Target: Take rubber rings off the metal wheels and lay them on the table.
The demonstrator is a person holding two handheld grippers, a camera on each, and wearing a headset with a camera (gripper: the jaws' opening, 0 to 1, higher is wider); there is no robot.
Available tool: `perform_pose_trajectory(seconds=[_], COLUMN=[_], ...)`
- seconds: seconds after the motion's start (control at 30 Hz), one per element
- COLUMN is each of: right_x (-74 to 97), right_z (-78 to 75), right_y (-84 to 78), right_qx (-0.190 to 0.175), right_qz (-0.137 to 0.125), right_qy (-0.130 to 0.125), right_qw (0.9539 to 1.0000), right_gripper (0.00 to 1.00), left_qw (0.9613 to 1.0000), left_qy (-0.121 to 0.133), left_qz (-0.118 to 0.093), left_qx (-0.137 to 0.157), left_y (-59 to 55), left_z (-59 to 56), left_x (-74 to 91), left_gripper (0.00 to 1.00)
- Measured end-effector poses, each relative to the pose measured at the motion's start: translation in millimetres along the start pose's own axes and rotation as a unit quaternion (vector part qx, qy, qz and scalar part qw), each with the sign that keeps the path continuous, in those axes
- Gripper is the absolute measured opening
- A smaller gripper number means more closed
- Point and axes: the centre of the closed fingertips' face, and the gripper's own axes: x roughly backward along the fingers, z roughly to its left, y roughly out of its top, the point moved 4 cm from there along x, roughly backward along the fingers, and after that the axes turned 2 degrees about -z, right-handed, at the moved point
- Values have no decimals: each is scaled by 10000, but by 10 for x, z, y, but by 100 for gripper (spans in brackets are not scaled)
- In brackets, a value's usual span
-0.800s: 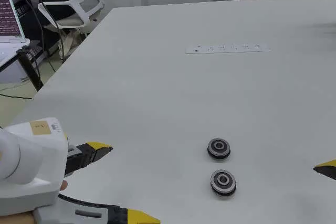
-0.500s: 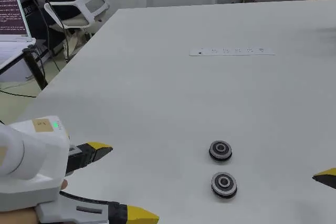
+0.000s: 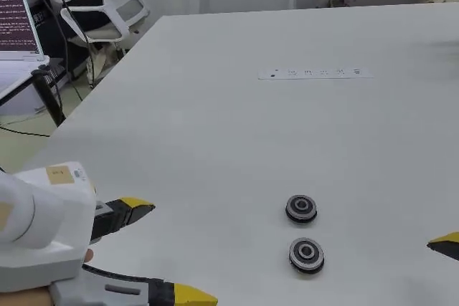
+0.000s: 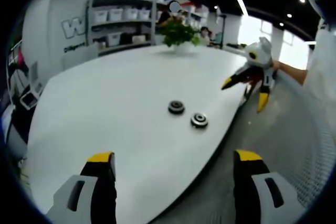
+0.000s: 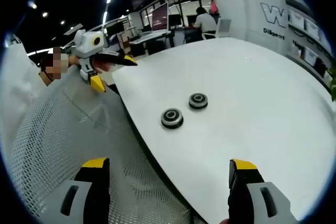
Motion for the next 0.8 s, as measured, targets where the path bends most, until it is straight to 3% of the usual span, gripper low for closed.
perform_pose_trajectory(seconds=[0.37,0.8], right_x=[5,-5], right_z=[-16,-9], right_y=[10,-18], right_qx=[-100,-107], right_qz=[-82,4], right_qy=[-68,-44], right_qw=[9999,9999], right_gripper=[93,92], left_qw=[10000,9998], left_qy=[-4,4], left_qz=[-58,-51], left_qx=[78,185], left_y=[2,-16], left_z=[3,0], left_x=[9,7], left_gripper=[94,94])
